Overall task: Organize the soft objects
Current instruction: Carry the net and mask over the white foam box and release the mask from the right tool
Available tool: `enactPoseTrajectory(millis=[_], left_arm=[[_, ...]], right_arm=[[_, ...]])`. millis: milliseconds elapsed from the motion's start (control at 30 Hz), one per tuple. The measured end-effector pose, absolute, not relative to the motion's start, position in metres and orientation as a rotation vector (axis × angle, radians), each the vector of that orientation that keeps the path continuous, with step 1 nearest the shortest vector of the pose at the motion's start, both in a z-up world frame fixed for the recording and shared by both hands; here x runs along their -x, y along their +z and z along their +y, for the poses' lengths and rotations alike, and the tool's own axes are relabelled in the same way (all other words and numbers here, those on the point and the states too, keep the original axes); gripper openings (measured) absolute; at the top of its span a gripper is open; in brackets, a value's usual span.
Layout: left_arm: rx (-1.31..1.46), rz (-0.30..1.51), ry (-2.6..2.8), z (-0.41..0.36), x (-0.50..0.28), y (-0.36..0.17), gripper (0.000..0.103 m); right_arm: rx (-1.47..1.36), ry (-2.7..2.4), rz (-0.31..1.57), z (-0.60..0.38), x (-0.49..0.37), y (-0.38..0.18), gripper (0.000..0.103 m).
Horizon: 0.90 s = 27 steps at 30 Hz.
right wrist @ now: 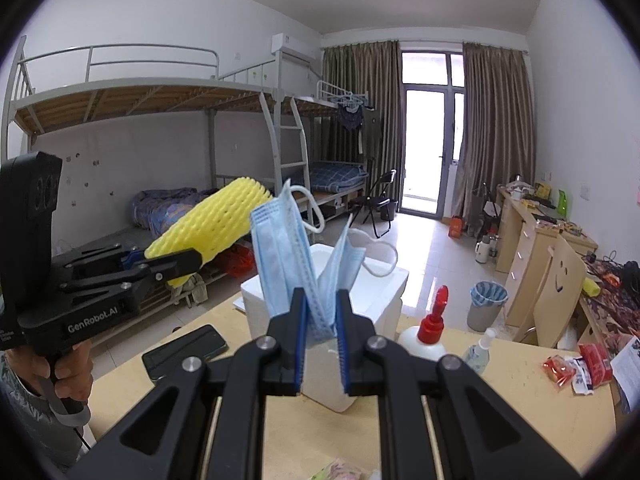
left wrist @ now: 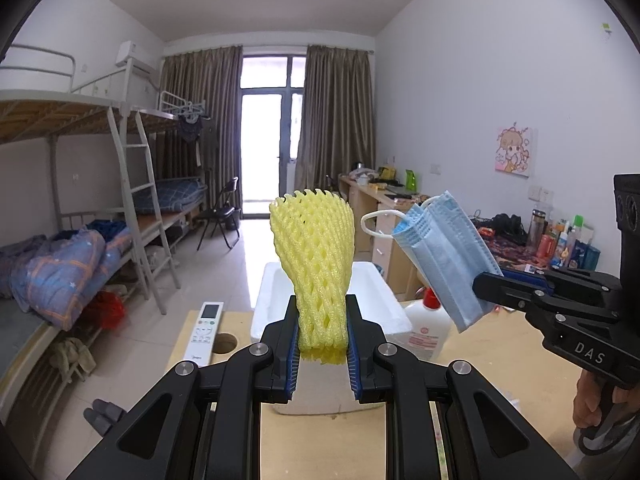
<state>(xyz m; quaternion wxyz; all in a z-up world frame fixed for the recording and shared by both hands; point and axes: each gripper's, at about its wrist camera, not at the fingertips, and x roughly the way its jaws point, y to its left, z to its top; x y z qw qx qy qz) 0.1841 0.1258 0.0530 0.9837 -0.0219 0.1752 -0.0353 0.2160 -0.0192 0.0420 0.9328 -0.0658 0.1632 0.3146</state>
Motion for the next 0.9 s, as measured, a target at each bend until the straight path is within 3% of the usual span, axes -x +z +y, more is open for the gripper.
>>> enactPoseTrajectory(millis=[900], left_arm=[[0.036, 0.373, 0.012, 0.14, -0.228, 0.052, 0.021]], right_arm=[[0.141, 0.674, 0.453, 0.021, -0.303, 0.023, 0.017]])
